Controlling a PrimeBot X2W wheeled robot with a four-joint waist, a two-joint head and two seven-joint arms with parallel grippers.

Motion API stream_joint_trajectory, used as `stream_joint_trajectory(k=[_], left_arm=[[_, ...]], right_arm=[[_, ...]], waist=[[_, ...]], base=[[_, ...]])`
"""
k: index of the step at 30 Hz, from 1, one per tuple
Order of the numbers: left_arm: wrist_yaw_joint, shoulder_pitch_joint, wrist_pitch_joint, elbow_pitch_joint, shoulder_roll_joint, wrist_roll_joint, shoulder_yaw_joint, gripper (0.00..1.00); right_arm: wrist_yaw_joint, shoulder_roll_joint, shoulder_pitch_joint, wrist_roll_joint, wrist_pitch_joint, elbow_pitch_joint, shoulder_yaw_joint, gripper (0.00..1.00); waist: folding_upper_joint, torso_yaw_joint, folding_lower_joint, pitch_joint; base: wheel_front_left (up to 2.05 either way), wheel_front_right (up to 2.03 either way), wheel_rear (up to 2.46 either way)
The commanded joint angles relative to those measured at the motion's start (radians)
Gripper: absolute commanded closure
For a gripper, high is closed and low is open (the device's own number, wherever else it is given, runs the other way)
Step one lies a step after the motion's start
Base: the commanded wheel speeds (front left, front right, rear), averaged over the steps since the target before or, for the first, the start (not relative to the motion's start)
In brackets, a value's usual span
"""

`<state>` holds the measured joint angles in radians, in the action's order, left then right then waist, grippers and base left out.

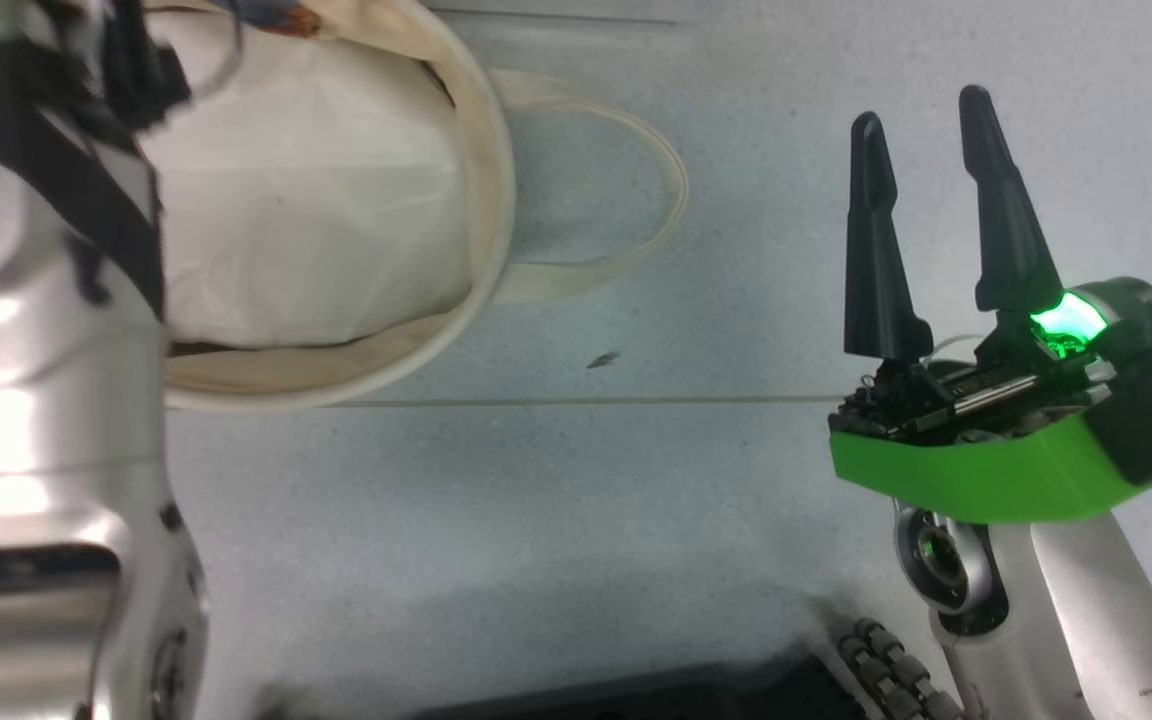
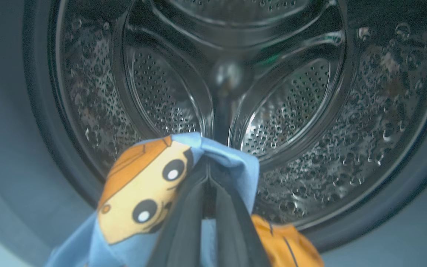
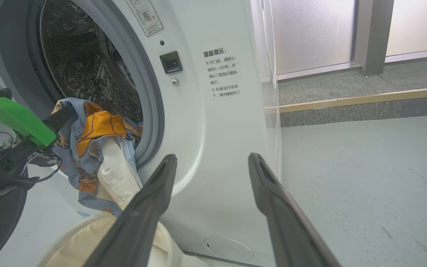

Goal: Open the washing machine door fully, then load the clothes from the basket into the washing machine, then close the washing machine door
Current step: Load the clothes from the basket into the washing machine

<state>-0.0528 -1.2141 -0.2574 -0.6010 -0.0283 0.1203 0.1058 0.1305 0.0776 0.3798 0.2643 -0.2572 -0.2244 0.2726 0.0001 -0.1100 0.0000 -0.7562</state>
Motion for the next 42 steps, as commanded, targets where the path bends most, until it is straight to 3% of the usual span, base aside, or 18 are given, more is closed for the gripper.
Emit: stream_joint_trajectory(k=[1,7,17,18,19,23,28,34,42], left_arm=[[-0.008,-0.063,-0.004,0.060,-0.039,-0.013,0.028,1.00],[-0.036,-0.234,-0.004,0.131,-0.082,-0.060,0.070,1.00],[-0.061,-0.366,-0.004,-0.017,-0.145,-0.136,0.036,1.00],[-0.059,-0.372,-0.004,-0.044,-0.145,-0.136,0.031,0.44],[-0.064,-0.375,-0.004,-0.080,-0.144,-0.131,0.034,0.00],[-0.085,-0.402,-0.004,-0.232,-0.150,-0.111,0.051,0.00],[-0.084,-0.398,-0.004,-0.262,-0.139,-0.103,0.043,0.00],[-0.057,-0.288,-0.004,-0.137,-0.093,-0.075,0.050,0.00],[-0.029,0.029,-0.004,-0.014,-0.040,-0.081,0.007,0.00]], right_arm=[[0.000,-0.005,-0.008,0.005,-0.005,-0.038,0.022,0.00],[0.000,-0.015,0.006,0.015,-0.005,-0.043,0.026,0.00],[0.000,-0.026,0.016,0.037,-0.005,-0.041,0.036,0.00],[0.000,-0.026,0.017,0.037,-0.005,-0.040,0.036,0.00],[0.000,-0.026,0.017,0.037,-0.005,-0.039,0.037,0.00],[0.000,-0.027,0.017,0.044,-0.005,-0.042,0.037,0.00],[0.000,-0.027,0.016,0.032,-0.005,-0.041,0.029,0.00],[0.000,-0.027,0.020,0.015,-0.005,-0.035,0.027,0.00],[0.000,-0.024,0.005,0.007,-0.005,-0.008,0.022,0.00]], waist=[[-0.0001,-0.019,0.0000,-0.023],[-0.0001,-0.069,0.0000,-0.077],[-0.0001,-0.134,0.0000,-0.119],[-0.0001,-0.137,0.0000,-0.122],[-0.0001,-0.138,0.0000,-0.122],[-0.0001,-0.138,0.0000,-0.119],[-0.0001,-0.111,0.0000,-0.106],[-0.0001,-0.063,0.0000,-0.051],[-0.0001,-0.004,0.0000,0.103]], base=[[0.00,0.00,0.00],[0.00,0.00,0.00],[0.00,0.00,0.00],[0.00,0.00,0.00],[0.00,0.00,0.00],[0.00,0.00,0.00],[0.00,0.00,0.00],[0.00,0.00,0.00],[0.00,0.00,0.00]])
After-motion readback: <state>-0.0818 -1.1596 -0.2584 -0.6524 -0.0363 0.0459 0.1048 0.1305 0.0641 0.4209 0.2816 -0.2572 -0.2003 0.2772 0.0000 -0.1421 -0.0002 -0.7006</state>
